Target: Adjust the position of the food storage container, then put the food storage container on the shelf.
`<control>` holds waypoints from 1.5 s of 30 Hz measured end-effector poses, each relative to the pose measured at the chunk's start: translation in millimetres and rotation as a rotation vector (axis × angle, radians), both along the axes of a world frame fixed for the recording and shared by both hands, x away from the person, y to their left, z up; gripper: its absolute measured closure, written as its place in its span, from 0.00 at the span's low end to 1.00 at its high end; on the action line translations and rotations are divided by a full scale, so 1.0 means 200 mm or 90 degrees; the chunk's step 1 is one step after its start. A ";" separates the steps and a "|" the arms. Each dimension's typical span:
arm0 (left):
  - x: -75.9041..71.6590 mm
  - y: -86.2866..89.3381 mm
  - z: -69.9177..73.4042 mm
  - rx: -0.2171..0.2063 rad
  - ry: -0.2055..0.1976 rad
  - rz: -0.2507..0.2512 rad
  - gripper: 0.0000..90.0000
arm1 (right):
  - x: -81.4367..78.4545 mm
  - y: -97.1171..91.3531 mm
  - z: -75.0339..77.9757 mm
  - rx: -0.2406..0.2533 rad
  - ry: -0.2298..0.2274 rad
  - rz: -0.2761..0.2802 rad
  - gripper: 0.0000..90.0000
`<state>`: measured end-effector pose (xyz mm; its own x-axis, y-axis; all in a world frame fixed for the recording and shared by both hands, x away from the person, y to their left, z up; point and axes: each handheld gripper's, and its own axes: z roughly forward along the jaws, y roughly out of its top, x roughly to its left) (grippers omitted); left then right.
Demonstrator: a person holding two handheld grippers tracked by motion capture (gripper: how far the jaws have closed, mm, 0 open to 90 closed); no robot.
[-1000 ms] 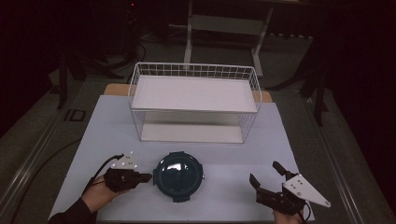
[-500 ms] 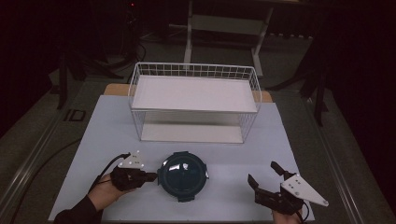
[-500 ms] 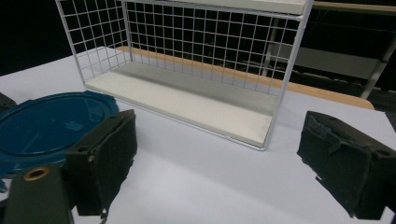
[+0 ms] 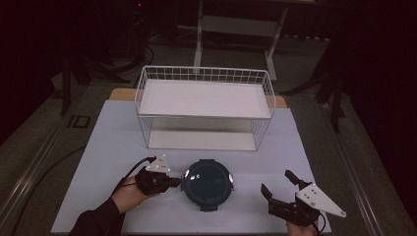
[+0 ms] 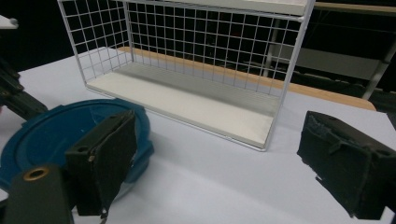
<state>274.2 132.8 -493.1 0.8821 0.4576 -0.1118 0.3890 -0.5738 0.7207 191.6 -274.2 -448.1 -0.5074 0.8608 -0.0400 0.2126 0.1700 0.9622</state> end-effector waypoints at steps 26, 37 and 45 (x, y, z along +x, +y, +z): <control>0.03 -0.14 0.01 -0.003 -0.010 -0.017 0.90 | 0.00 0.02 -0.01 -0.004 0.007 0.006 0.13; 0.01 -0.05 0.10 -0.110 -0.002 0.024 0.22 | 0.00 0.03 -0.01 -0.002 -0.003 0.032 0.13; -0.04 -0.06 0.21 -0.142 0.010 0.028 0.01 | 0.02 0.06 0.01 0.004 -0.005 0.083 0.12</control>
